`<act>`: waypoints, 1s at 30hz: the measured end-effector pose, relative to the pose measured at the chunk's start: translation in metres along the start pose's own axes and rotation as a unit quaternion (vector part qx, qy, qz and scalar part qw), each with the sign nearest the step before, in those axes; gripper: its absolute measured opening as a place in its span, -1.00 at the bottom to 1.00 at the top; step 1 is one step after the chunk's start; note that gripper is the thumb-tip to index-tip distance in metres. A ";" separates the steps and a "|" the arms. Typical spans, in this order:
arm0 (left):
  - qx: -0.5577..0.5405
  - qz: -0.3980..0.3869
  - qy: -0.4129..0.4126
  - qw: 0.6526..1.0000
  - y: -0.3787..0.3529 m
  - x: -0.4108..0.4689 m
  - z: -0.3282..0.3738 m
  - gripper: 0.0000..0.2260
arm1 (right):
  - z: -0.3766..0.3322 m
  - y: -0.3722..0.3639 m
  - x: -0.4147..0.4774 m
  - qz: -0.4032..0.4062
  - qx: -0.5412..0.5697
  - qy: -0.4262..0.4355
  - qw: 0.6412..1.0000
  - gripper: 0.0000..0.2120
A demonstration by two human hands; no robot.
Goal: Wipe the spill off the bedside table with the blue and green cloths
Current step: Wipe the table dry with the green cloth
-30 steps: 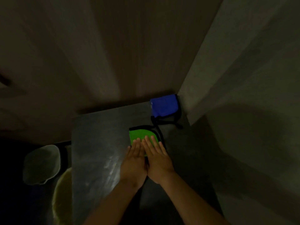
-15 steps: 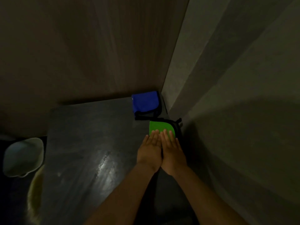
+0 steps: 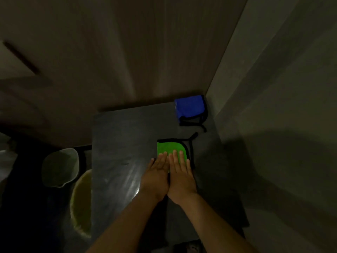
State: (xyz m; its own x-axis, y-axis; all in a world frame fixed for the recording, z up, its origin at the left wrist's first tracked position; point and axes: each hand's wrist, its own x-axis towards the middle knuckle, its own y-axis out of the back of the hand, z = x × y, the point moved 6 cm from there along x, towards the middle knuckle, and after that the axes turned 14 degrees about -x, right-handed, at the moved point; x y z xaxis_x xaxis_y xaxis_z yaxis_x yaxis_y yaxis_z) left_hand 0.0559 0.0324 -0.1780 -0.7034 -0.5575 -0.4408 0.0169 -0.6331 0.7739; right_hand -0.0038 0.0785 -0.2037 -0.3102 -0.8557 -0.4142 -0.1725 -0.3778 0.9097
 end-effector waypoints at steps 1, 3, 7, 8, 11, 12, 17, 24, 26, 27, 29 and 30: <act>0.006 -0.005 -0.001 1.000 0.000 -0.004 -0.005 -0.46 | -0.006 -0.001 -0.001 -0.001 0.000 0.001 1.000 -0.29; 0.010 -0.009 -0.003 1.000 0.000 -0.009 -0.011 -0.47 | -0.014 -0.001 -0.003 -0.004 0.008 0.001 1.000 -0.29; -0.006 0.002 -0.006 1.000 0.001 -0.010 -0.014 -0.46 | -0.016 0.003 -0.005 -0.003 0.028 0.000 1.000 -0.31; -0.004 0.002 -0.005 1.000 0.000 -0.009 -0.013 -0.46 | -0.015 0.003 -0.005 -0.003 0.028 0.001 1.000 -0.32; 0.010 0.003 -0.008 1.000 0.004 0.004 -0.011 -0.45 | -0.007 0.009 0.005 -0.007 0.021 0.004 1.000 -0.32; 0.012 0.007 -0.010 1.000 0.006 0.016 -0.007 -0.45 | 0.002 0.011 0.013 -0.007 0.020 0.001 1.000 -0.32; -0.001 0.016 -0.024 1.000 0.022 0.061 0.010 -0.43 | 0.034 0.031 0.049 -0.005 -0.007 0.007 1.000 -0.27; -0.030 0.033 -0.023 0.999 -0.001 0.048 0.034 -0.42 | 0.056 0.021 0.024 0.027 0.020 0.024 0.999 -0.26; -0.041 0.034 -0.033 0.998 -0.019 0.036 0.051 -0.42 | 0.070 0.012 0.001 0.032 0.023 0.026 0.999 -0.27; -0.047 0.033 -0.037 0.998 -0.028 0.029 0.061 -0.41 | 0.077 0.007 -0.011 0.031 0.023 0.025 0.999 -0.27; -0.059 0.032 -0.041 0.997 -0.047 0.017 0.079 -0.41 | 0.092 -0.002 -0.034 0.026 0.022 0.024 0.999 -0.27; -0.065 0.033 -0.041 0.997 -0.054 0.012 0.087 -0.42 | 0.098 -0.006 -0.044 0.022 0.024 0.022 0.999 -0.27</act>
State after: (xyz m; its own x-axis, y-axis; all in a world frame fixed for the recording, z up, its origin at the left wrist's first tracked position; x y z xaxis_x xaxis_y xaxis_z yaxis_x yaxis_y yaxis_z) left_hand -0.0154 0.1066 -0.1857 -0.7536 -0.5581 -0.3472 0.1531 -0.6628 0.7330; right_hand -0.0811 0.1530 -0.1945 -0.2783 -0.8861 -0.3706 -0.2045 -0.3223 0.9243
